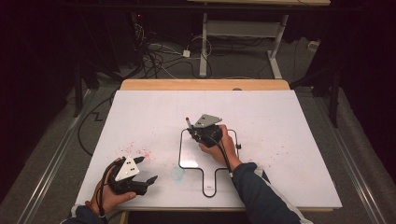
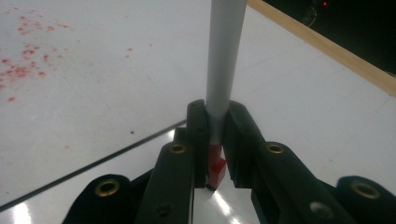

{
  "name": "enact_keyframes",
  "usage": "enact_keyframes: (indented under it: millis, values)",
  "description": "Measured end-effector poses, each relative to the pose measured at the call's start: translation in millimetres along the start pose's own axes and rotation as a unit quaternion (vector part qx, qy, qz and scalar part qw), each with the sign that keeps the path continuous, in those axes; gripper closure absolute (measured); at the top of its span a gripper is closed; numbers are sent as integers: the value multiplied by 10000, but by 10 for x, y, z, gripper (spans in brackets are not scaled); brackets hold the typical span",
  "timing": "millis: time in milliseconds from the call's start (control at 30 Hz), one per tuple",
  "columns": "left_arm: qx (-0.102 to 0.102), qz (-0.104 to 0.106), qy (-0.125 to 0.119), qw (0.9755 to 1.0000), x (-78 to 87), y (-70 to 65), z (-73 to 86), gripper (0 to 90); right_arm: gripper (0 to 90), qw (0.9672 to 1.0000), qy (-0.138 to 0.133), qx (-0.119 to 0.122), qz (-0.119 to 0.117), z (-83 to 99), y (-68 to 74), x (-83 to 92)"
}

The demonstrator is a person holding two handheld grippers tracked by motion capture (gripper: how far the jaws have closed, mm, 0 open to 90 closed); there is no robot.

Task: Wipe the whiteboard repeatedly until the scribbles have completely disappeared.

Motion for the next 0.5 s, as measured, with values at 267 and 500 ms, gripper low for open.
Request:
enact_keyframes:
  millis: [267, 500]
  values:
    - [-9, -9, 20, 10000, -1, 1, 3, 176, 821, 9997, 184, -102, 160, 154, -227, 199]
    - [-13, -18, 38, 10000, -9, -7, -1, 176, 821, 9984, 206, -353, 396, 378, -540, 450]
Point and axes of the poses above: each handheld gripper's, and its own axes: x roughly backward along the jaws, z roughly out of its underside, y roughly to its left, the point moved 7 cm from there along -x, roughly forward along the jaws, and after that the axes turned 3 degrees about z, right-handed, at the moved point
